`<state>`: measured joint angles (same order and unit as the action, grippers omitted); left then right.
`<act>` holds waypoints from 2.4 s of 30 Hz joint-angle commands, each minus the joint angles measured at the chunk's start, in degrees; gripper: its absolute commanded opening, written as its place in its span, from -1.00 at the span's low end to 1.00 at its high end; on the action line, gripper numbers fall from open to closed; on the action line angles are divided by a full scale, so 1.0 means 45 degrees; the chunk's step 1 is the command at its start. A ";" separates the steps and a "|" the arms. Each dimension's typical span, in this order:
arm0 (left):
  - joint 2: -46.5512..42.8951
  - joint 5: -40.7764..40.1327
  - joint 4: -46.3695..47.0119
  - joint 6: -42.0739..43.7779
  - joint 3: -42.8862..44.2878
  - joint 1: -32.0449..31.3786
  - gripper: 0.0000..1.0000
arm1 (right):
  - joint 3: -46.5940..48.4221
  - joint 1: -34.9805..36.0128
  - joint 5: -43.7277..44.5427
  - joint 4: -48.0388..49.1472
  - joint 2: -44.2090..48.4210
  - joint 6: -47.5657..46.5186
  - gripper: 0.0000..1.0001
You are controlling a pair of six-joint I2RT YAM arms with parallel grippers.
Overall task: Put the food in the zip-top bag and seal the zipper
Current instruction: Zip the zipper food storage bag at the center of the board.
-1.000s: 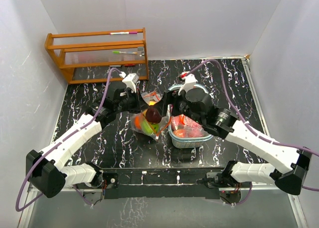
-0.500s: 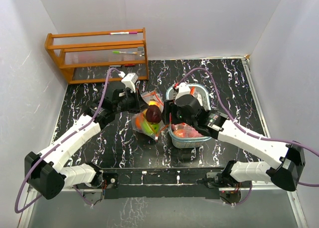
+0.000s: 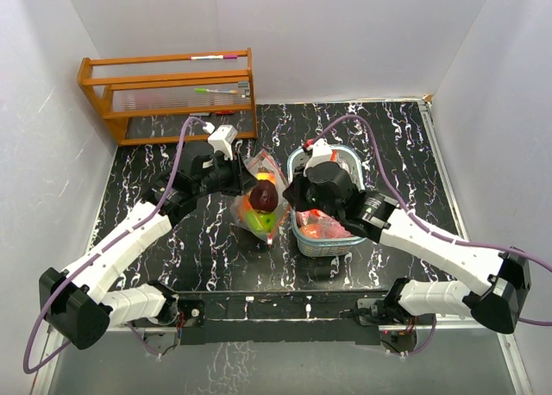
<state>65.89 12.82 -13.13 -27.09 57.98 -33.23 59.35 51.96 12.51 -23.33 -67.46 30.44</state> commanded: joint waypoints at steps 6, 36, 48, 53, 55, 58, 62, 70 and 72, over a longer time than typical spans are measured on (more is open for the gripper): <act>-0.1215 0.1133 0.1491 0.0884 -0.0526 -0.0039 0.95 | -0.0105 -0.0044 0.0979 0.1879 0.0413 0.1682 -0.84; -0.5857 0.0244 0.0047 0.0175 -0.3519 -0.0068 0.71 | 0.1541 -0.0151 0.2453 0.5714 -0.2922 0.3626 -0.85; -0.6059 -0.0709 0.1589 -0.0437 -0.4369 -0.0803 0.47 | 0.2552 -0.0252 0.2766 0.5984 -0.3983 0.3698 -0.85; -0.5253 -0.3384 0.1642 -0.0055 -0.4080 -0.2806 0.47 | 0.2889 -0.0317 0.2652 0.6034 -0.4321 0.3759 -0.84; -0.4910 -0.4389 0.1595 -0.0037 -0.4039 -0.3369 0.44 | 0.2758 -0.0328 0.2613 0.6122 -0.4253 0.3845 -0.85; -0.4444 -0.5974 0.1823 -0.0092 -0.4323 -0.4041 0.36 | 0.2534 -0.0320 0.2491 0.6227 -0.4138 0.3910 -0.85; -0.4389 -0.8955 0.2496 -0.0347 -0.4884 -0.4988 0.07 | 0.2209 -0.0320 0.2320 0.6305 -0.3915 0.3921 -0.85; -0.4331 -1.2153 0.4426 -0.0113 -0.5512 -0.5773 -0.01 | 0.1791 -0.0320 0.2096 0.6415 -0.3485 0.3920 -0.84; -0.4301 -1.2147 0.4737 -0.0131 -0.5498 -0.5938 0.01 | 0.1791 -0.0318 0.2045 0.6414 -0.3495 0.3925 -0.84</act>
<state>46.72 -34.96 2.00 -28.18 33.01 -58.78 67.05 50.72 22.15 1.26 -86.04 47.72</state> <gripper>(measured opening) 0.497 0.080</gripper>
